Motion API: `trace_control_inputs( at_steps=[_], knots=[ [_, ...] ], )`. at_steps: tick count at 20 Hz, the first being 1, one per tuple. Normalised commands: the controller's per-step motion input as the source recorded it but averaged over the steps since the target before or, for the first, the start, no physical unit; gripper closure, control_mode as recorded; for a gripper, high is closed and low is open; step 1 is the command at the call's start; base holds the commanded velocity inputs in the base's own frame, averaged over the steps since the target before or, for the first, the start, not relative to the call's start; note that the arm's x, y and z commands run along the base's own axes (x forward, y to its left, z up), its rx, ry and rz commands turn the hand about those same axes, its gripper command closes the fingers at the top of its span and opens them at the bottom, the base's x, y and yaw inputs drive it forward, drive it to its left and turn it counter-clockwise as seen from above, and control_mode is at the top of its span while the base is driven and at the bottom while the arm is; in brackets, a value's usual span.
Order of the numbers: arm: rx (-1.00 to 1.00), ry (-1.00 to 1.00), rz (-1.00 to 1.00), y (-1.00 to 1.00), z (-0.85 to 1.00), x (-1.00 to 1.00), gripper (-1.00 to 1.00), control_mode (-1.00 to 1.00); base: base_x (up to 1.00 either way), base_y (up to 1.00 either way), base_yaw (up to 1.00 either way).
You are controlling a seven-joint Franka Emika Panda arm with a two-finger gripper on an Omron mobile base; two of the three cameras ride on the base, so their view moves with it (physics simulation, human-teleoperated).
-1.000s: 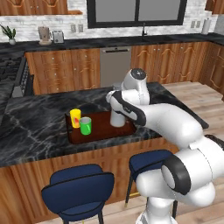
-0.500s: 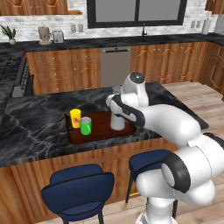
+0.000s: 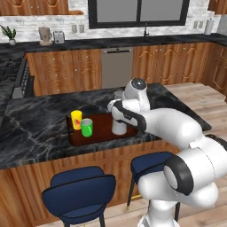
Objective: There is a tray on the dining counter. Grab the cup, mug, and pitcher and place them on the tray. The pitcher may be placed next to the tray if it cannot fit the tray.
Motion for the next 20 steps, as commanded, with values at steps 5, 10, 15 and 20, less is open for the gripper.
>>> trace_control_inputs(
  at_steps=[5,10,15,20],
  knots=[
    [0.0,0.0,0.0,0.0,0.0,0.03,1.0,-1.0,0.0,0.0,0.0],
    [0.0,0.0,0.0,0.0,0.0,0.2,1.0,-1.0,0.0,0.0,0.0],
    [0.0,0.0,0.0,0.0,0.0,0.27,1.0,-1.0,0.0,0.0,0.0],
    [0.0,0.0,0.0,0.0,0.0,0.32,1.0,-1.0,0.0,0.0,0.0]
  ],
)
